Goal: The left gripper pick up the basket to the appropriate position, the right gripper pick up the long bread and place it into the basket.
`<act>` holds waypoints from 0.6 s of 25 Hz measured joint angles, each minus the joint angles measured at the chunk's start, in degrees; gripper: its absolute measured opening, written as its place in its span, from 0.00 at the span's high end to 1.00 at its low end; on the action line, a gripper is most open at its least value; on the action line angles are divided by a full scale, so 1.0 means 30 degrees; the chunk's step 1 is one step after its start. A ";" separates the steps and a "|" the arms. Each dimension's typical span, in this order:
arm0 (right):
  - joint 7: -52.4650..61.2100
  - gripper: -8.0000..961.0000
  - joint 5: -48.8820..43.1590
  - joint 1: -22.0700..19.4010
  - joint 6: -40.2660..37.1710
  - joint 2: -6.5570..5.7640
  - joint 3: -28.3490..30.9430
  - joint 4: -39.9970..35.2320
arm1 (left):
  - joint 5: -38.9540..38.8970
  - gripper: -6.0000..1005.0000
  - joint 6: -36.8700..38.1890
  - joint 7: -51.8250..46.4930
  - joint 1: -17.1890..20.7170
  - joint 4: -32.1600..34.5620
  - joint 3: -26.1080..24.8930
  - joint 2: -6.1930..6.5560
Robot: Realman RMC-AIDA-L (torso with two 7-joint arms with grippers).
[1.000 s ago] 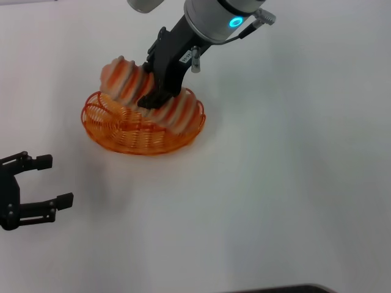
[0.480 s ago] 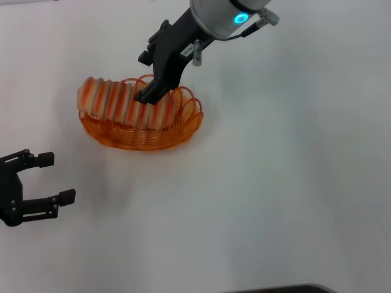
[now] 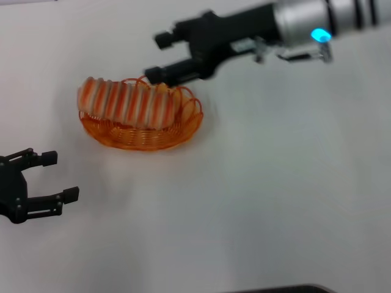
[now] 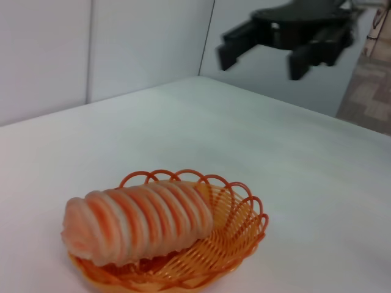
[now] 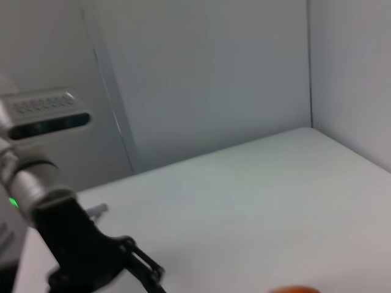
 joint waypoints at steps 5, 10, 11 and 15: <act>-0.2988 0.16 0.2398 -0.3507 -0.1273 0.0036 0.0359 0.0150 | -0.0101 0.12 -0.0013 0.0002 0.0082 -0.0013 -0.0074 -0.0008; -0.5773 0.16 0.3196 -0.5899 -0.1698 0.0062 0.0467 0.1137 | -0.0131 0.12 -0.0057 -0.0047 -0.0033 -0.0456 -0.0209 0.0019; -0.6174 0.16 0.3219 -0.6151 -0.1780 0.0049 0.0529 0.1502 | -0.0133 0.12 -0.0066 -0.0079 -0.0048 -0.0485 -0.0230 0.0026; -0.7870 0.16 0.3149 -0.6969 -0.2274 -0.0004 0.1011 0.2923 | -0.0144 0.12 -0.0163 -0.0139 -0.0062 -0.0680 -0.0263 -0.0007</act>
